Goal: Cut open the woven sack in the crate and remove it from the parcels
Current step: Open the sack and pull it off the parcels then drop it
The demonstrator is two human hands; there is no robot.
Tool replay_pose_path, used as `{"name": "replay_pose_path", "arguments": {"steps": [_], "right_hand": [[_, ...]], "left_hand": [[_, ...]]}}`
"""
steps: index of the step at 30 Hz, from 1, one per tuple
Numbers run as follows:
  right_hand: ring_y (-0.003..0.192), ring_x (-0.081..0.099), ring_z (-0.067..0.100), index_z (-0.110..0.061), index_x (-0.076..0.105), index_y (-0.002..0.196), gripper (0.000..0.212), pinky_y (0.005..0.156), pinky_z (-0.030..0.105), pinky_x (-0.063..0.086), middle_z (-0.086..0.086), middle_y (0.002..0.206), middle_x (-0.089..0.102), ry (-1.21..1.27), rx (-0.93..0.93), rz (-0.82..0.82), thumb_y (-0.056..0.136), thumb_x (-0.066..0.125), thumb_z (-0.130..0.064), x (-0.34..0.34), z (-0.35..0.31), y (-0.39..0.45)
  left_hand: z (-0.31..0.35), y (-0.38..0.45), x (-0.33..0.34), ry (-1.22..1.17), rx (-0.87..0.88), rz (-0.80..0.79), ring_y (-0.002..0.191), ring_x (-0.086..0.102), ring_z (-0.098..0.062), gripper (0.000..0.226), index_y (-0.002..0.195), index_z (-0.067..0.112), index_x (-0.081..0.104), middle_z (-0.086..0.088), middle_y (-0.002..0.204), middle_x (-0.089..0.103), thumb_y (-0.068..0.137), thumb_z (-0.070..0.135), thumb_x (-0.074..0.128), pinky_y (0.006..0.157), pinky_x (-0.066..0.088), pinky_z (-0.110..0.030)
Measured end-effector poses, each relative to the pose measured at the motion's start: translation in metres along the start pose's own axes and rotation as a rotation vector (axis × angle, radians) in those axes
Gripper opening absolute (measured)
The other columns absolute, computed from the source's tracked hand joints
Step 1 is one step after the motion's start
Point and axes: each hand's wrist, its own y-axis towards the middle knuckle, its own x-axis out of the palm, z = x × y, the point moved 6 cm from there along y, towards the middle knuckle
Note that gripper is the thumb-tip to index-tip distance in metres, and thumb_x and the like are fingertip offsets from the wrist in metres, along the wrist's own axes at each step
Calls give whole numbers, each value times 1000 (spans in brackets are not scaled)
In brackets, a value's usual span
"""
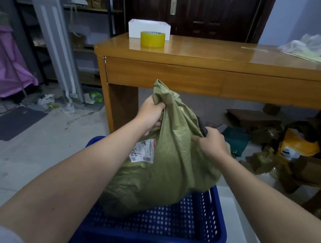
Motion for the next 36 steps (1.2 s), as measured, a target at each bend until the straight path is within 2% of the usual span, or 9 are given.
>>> {"name": "replay_pose_path", "arguments": {"steps": [5,7,10,12,18,22,26,29,36], "right_hand": [[86,57,21,-20,61,106,18,65,30,41,-2,89,62,365,-96,77,98,46,-14,-25,-48,3],[85,60,22,-16,62,107,19,73,34,50,0,90,64,370,-91,-122,98,45,-13,-14,-60,2],[91,67,33,-19,66,106,24,86,50,56,10,99,71,468,-27,-169,89,49,-20,-6,-61,6],[78,65,26,-22,64,100,21,73,41,57,5,87,69,679,0,-112,91,46,-16,-14,-65,7],[88,70,31,-18,61,109,23,81,49,58,14,100,71,906,-4,-115,98,42,-12,-36,-89,9],[55,67,17,-15,62,89,21,56,32,54,13,75,66,894,-60,-171,93,46,-2,-35,-99,4],[94,72,39,-8,64,115,46,74,61,58,20,106,72,892,-173,-253,71,75,-7,-28,-98,-10],[92,73,33,-14,63,119,54,66,52,61,14,107,73,837,-125,-254,70,84,-17,-28,-103,-13],[79,70,35,-2,63,114,22,55,44,61,22,103,71,1131,158,-180,96,51,-9,-21,-89,-9]], "left_hand": [[38,-2,-18,242,75,112,109,59,-29,36,133,31,53,-3,124,63,98,27,43,96,50,-43],[45,-7,-15,374,22,6,113,57,-32,40,136,32,48,-5,128,60,97,27,41,99,48,-46],[43,-13,-21,210,-25,91,108,61,-32,25,116,31,54,-6,123,61,97,22,41,90,56,-48],[43,-15,-32,130,77,265,110,62,-33,18,109,27,55,-8,121,62,97,20,44,93,55,-45],[80,-19,-16,236,252,222,112,60,-32,31,126,12,58,-12,122,65,99,19,45,91,48,-34],[93,-21,0,364,227,86,106,58,-28,37,134,18,53,-8,127,62,98,18,43,90,47,-32],[102,-28,-1,278,242,196,113,57,-33,37,135,18,47,-11,124,61,98,20,40,96,47,-39],[124,-42,24,264,318,38,115,57,-28,41,136,22,48,-6,126,62,96,18,39,99,45,-39],[106,-55,28,128,262,-299,101,61,-21,64,145,24,34,-4,122,59,89,-4,44,88,52,-36]]}}
